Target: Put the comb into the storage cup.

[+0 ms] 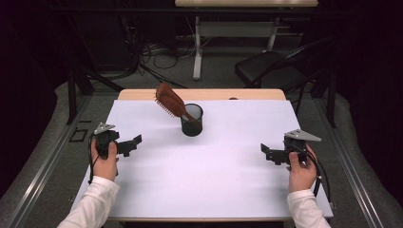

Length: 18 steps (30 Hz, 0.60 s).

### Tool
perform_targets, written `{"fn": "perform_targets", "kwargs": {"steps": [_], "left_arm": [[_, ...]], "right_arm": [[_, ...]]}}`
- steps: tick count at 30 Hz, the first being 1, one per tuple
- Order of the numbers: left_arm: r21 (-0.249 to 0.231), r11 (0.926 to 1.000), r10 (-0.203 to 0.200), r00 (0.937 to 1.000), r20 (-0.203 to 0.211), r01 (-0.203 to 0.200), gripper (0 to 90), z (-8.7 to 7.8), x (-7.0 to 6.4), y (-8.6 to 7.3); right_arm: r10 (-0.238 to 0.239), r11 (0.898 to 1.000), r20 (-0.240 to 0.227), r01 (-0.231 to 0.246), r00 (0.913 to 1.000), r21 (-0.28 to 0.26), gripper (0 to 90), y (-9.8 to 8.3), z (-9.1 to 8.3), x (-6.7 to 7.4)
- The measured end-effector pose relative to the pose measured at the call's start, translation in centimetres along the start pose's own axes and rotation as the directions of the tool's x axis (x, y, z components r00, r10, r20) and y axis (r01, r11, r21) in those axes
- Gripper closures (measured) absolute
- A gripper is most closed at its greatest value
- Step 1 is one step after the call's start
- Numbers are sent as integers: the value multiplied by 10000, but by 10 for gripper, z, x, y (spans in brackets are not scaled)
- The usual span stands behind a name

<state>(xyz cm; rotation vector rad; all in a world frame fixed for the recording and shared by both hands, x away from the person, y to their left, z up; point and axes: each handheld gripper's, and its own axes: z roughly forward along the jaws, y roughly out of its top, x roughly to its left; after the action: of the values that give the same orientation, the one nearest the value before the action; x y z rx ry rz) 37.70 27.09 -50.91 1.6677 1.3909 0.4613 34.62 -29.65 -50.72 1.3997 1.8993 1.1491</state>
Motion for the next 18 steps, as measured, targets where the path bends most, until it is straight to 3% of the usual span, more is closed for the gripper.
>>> {"fn": "perform_targets", "kwargs": {"steps": [18], "left_arm": [[63, 9996, -291, 9991, -317, 293, 6, 13, 12, -22]], "right_arm": [[182, 9997, 122, -184, 9998, 179, 0, -9, 5, -7]]}}
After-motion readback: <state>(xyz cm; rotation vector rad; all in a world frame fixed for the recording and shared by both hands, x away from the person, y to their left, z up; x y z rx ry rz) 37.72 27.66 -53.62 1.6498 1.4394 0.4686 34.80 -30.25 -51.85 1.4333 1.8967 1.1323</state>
